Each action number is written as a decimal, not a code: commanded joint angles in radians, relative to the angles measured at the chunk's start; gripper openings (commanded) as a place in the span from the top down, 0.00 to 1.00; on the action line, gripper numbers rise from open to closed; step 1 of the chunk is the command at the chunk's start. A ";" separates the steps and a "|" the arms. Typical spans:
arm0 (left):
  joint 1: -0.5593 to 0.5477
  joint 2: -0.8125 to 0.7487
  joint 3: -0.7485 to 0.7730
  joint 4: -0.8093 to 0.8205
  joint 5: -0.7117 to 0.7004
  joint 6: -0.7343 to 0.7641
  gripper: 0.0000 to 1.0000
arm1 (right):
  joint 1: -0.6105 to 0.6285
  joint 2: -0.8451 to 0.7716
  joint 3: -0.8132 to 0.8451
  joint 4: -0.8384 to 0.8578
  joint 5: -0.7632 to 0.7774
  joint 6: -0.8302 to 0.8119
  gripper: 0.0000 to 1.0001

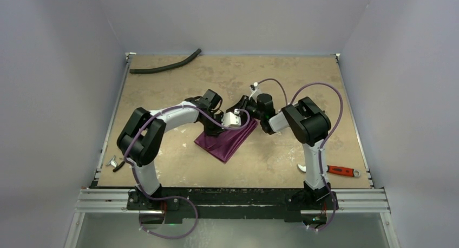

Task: Fold the napkin into a case and place the utensils inside
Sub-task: Smooth out the 2/3-rectangle-folded napkin at the center of the board, then rotate the 2/3-rectangle-folded napkin at the center of the board.

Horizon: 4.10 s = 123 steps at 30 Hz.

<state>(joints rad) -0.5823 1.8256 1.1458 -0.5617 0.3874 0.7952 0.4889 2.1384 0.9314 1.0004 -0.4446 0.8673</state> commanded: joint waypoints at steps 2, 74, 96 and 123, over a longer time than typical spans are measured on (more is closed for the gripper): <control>0.008 -0.010 -0.047 -0.073 -0.041 0.041 0.81 | -0.043 -0.008 -0.001 0.092 0.044 -0.073 0.69; 0.059 -0.356 -0.239 0.116 -0.370 -0.746 0.51 | 0.408 -0.378 -0.277 -0.243 0.313 -0.354 1.00; 0.038 -0.212 -0.163 0.082 -0.377 -0.712 1.00 | 0.436 -0.261 -0.253 -0.182 0.284 -0.310 1.00; 0.050 -0.266 -0.298 0.187 -0.529 -0.326 1.00 | 0.381 -0.113 -0.165 -0.200 0.229 -0.199 1.00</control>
<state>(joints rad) -0.5240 1.6119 0.9073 -0.3744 -0.1684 0.3855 0.8860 1.9770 0.7681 0.9054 -0.2279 0.6781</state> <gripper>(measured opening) 0.010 0.004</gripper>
